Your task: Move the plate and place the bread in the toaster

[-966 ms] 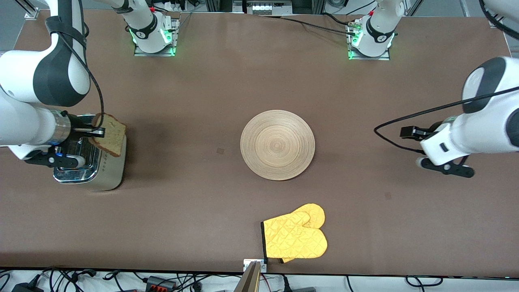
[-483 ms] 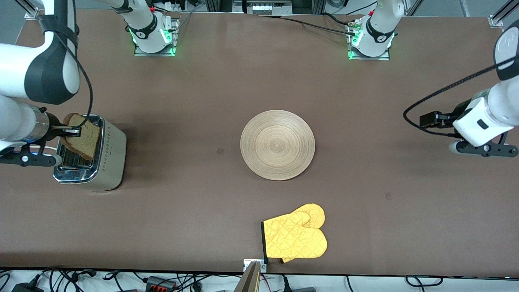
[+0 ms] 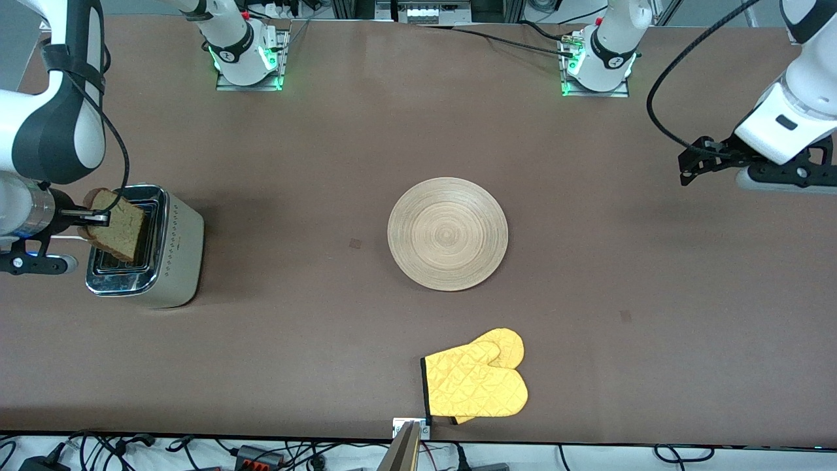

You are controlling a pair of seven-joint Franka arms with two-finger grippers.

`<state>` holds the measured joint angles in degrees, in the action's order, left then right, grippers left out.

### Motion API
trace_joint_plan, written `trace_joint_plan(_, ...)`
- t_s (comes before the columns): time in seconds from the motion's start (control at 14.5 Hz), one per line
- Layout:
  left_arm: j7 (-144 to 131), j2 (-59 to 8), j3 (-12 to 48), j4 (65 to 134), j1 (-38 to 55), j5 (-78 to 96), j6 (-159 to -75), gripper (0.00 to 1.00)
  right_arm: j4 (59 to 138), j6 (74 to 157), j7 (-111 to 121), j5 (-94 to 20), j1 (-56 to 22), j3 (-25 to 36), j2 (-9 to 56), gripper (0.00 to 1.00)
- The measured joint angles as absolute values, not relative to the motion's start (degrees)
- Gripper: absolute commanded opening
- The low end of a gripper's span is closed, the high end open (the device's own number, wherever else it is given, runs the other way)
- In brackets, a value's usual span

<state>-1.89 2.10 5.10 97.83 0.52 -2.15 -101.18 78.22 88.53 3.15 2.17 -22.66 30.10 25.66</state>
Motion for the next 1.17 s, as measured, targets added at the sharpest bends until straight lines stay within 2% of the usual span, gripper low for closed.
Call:
trace_joint_plan(0.21, -2.0, 2.3, 4.6, 96.9, 2.1, -2.0, -103.0, 1.00, 79.2, 90.7, 4.5, 2.2, -22.6, 30.1, 26.4, 0.00)
trace_joint_plan(0.55, -2.0, 2.2, 4.4, 94.2, 2.2, -2.0, -96.7, 1.00, 80.0, 89.8, 5.1, 2.2, -22.6, 30.1, 26.5, 0.00)
trace_joint_plan(1.17, -2.0, 1.8, 4.4, 94.1, 2.3, -2.0, -96.4, 1.00, 81.1, 89.6, 5.4, 2.2, -22.4, 30.0, 26.8, 0.00)
